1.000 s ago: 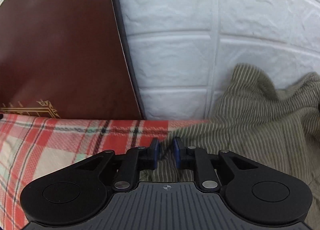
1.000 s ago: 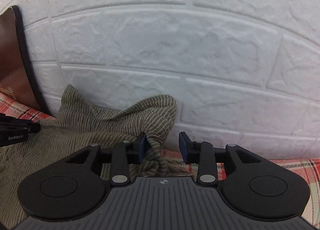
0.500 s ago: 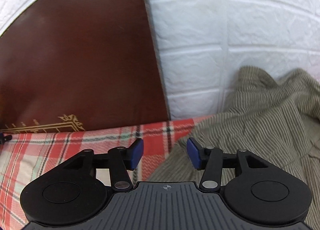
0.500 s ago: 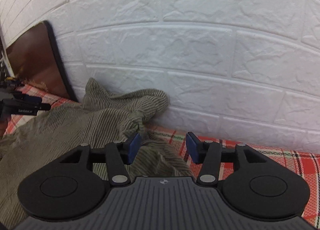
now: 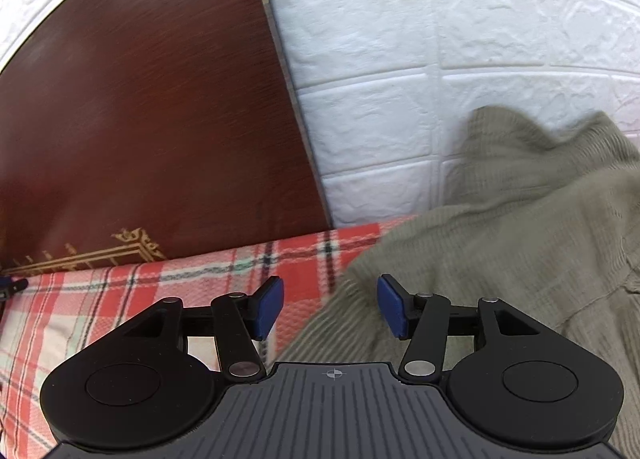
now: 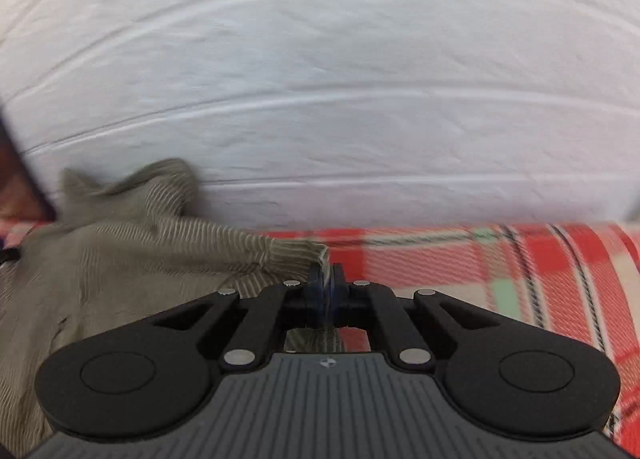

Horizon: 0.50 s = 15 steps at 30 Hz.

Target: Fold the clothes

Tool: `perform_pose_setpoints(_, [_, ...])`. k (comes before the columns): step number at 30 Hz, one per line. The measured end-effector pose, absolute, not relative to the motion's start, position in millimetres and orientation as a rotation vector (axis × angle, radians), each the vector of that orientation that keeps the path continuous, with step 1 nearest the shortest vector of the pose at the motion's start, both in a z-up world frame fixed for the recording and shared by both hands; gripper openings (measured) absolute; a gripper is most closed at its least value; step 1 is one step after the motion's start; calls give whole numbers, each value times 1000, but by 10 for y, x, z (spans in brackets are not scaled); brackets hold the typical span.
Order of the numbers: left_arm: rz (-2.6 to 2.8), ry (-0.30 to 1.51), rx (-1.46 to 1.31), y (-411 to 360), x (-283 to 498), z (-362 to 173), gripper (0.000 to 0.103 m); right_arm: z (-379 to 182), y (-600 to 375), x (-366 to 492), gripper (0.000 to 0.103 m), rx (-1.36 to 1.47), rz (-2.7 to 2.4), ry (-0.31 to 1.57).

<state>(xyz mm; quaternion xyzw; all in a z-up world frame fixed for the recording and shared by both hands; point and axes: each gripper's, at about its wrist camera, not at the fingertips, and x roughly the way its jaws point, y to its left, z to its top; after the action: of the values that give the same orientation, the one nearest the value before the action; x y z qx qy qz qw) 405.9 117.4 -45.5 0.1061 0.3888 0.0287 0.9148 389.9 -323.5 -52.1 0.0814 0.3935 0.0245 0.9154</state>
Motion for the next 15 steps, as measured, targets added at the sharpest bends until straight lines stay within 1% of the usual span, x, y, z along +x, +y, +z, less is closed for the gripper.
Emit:
perform_pose_setpoints(2, [62, 800, 216, 1214, 4039, -442, 67, -464, -3229, 3848, 5, 138, 42, 793])
perform_pose_setpoints(3, [64, 798, 218, 1232, 4027, -433, 68, -436, -3226, 3823, 8, 124, 38, 784])
perform_pose_setpoints(4, [68, 797, 222, 1248, 4022, -425, 68, -408, -3223, 3798, 15, 109, 34, 776])
perform_pose_setpoints(5, [71, 798, 225, 1264, 4013, -407, 68, -379, -3220, 3772, 20, 95, 30, 767])
perform_pose_setpoints(6, [69, 795, 225, 1279, 4007, -389, 68, -351, -3217, 3747, 29, 80, 26, 758])
perform_pose_setpoints(7, [60, 791, 225, 1290, 4001, -366, 68, -322, -3215, 3722, 31, 65, 22, 750])
perform_pose_setpoints(9, [30, 785, 230, 1283, 4012, -323, 70, -201, -3188, 3701, 31, 63, 65, 709])
perform_pose_setpoints(10, [16, 784, 235, 1253, 4036, -313, 70, -111, -3146, 3723, 33, 78, 120, 689])
perform_pose_setpoints(11, [2, 783, 239, 1223, 4060, -302, 72, -61, -3062, 3770, 37, 82, 164, 686])
perform_pose_setpoints(12, [-12, 780, 247, 1181, 4091, -303, 74, -12, -2977, 3818, 49, 86, 209, 684])
perform_pose_setpoints(13, [-20, 778, 250, 1137, 4130, -311, 76, 37, -2892, 3865, 59, 89, 253, 682])
perform_pose_setpoints(15, [-37, 783, 257, 1054, 4220, -342, 77, 39, -2681, 4004, 59, 61, 303, 687])
